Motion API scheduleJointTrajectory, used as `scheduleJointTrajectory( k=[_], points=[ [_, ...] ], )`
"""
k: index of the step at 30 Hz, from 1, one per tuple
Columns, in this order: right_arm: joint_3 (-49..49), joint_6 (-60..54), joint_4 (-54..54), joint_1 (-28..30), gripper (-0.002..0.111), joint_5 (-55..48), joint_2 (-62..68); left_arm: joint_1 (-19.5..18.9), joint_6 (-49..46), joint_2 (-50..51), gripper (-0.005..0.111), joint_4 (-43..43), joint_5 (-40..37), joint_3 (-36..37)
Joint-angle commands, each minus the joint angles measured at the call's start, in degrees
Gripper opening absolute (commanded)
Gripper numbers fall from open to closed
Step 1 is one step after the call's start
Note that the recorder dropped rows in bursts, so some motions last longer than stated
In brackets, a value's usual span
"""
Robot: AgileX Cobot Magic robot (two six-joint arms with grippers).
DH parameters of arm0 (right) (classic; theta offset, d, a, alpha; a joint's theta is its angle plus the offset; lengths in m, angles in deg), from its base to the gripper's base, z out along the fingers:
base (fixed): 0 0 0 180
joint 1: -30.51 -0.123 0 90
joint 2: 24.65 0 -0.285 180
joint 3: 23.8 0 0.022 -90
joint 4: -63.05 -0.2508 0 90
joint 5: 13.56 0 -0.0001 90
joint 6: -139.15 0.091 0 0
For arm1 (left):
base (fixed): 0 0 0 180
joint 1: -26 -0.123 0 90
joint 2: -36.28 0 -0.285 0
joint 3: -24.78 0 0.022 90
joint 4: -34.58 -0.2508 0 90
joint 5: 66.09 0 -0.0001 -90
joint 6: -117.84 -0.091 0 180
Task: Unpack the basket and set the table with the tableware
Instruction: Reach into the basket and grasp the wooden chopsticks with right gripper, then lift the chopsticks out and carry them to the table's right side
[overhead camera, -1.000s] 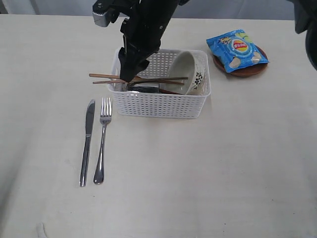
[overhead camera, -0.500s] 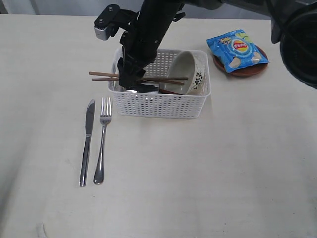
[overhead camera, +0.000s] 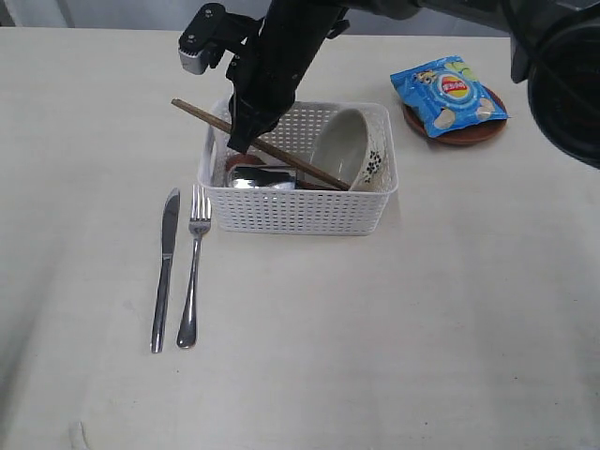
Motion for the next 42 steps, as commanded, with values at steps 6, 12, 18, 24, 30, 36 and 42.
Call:
scheduleJointTrajectory(
  k=[6, 12, 18, 24, 30, 36, 42],
  points=[
    [0.1, -0.6, -0.3, 0.0, 0.000, 0.6, -5.4, 0.3, -0.2, -0.2, 0.000, -0.1, 0.1, 0.2],
    [0.1, -0.7, -0.3, 0.1, 0.000, 0.9, -12.3, 0.3, -0.2, -0.2, 0.000, -0.1, 0.1, 0.2],
    [0.1, 6.9, 2.9, 0.1, 0.000, 1.6, -20.8, 0.3, -0.2, -0.2, 0.000, -0.1, 0.1, 0.2],
    [0.1, 31.5, 26.0, 1.3, 0.000, 0.2, -29.3, 0.3, -0.2, -0.2, 0.000, -0.1, 0.1, 0.2],
    [0.1, 44.6, 32.2, 12.4, 0.000, -6.9, -34.0, 0.3, -0.2, -0.2, 0.000, -0.1, 0.1, 0.2],
    [-8.4, 49.8, 27.5, 30.0, 0.000, -6.1, -36.8, 0.3, -0.2, -0.2, 0.000, -0.1, 0.1, 0.2],
    [-26.1, 51.4, 15.9, 44.2, 0.000, 4.1, -35.9, 0.3, -0.2, -0.2, 0.000, -0.1, 0.1, 0.2]
  ],
)
